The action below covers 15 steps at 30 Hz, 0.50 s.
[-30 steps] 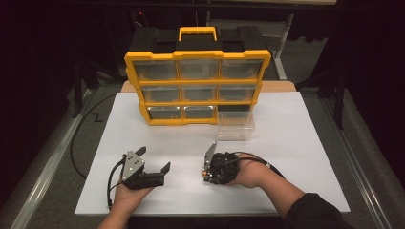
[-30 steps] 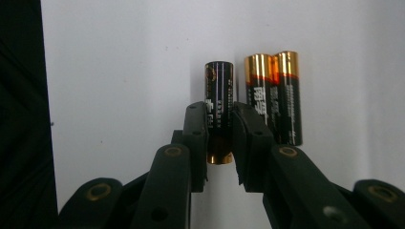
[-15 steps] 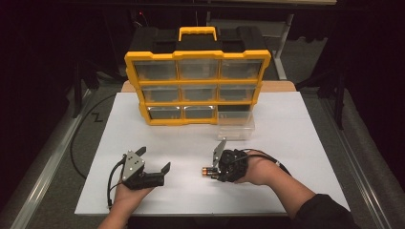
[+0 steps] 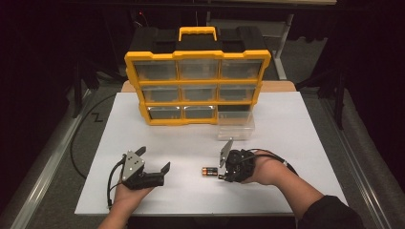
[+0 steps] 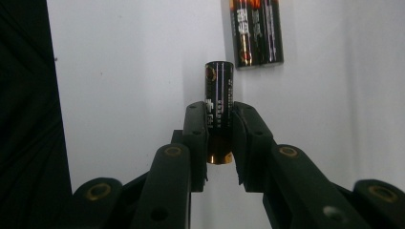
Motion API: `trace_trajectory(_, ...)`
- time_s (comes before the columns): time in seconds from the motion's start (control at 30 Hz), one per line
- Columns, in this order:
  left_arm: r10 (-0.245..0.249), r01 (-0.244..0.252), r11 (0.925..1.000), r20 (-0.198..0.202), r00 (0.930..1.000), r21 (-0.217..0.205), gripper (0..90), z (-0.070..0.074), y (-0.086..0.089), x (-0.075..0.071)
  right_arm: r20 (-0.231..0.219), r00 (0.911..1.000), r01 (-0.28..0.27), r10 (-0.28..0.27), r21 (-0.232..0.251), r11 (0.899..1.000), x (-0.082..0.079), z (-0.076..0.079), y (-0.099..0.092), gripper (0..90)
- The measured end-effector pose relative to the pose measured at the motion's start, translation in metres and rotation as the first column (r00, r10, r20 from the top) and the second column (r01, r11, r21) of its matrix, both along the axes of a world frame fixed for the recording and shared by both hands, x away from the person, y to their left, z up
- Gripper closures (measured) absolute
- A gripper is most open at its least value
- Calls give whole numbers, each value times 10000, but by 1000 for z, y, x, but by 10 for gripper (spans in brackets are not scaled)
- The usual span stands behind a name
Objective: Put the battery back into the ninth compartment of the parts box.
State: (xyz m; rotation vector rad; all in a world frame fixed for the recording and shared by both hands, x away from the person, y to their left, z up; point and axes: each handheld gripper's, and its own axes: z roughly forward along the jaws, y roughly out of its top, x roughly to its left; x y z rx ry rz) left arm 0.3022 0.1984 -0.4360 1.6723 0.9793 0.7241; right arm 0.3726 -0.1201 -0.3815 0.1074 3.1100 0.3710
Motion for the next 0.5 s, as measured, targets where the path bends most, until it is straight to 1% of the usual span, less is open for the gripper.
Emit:
trace_trajectory(0.03,-6,6,10000,5,10000,1,3,0,0,0,66,9998,-164,164,-18,9999,1,0,-1,788)
trace_trajectory(0.07,-9,9,10000,2,10000,4,3,0,0,0,-2,10000,-4,4,37,10000,0,-1,-2,788)
trace_trajectory(0.1,-9,9,10000,-8,10000,6,3,0,0,0,35,9999,-123,123,24,9999,1,0,-3,788)
trace_trajectory(0.2,-8,8,10000,-5,10000,4,3,0,0,0,-22,10000,40,-41,-76,10000,0,0,-6,788)
trace_trajectory(0.23,-8,8,10000,-1,10000,3,3,0,0,0,32,10000,-77,78,-62,10000,1,0,-7,788)
trace_trajectory(0.27,-6,6,10000,-1,10000,8,3,0,0,0,3,10000,47,-47,-75,10000,1,0,-8,788)
trace_trajectory(0.3,-7,7,10000,-2,10000,8,3,0,0,0,57,10000,-41,41,-79,10000,1,0,-9,788)
trace_trajectory(0.33,-11,11,10000,-5,10000,5,3,0,0,0,8,9999,116,-116,-89,9999,1,-1,-10,788)
trace_trajectory(0.37,-17,17,10000,-9,10000,12,3,0,0,0,61,10000,4,-4,-89,10000,2,0,-11,788)
trace_trajectory(0.43,-24,24,10000,-15,10000,19,3,0,0,0,73,9999,71,-71,-89,9999,1,0,-14,788)
trace_trajectory(0.47,-26,26,10000,-14,10000,19,3,0,0,0,99,9999,-14,15,-105,9999,2,0,-15,788)
trace_trajectory(0.5,-27,27,10000,-15,10000,19,3,0,0,0,23,9998,215,-215,-178,9996,1,1,-17,788)
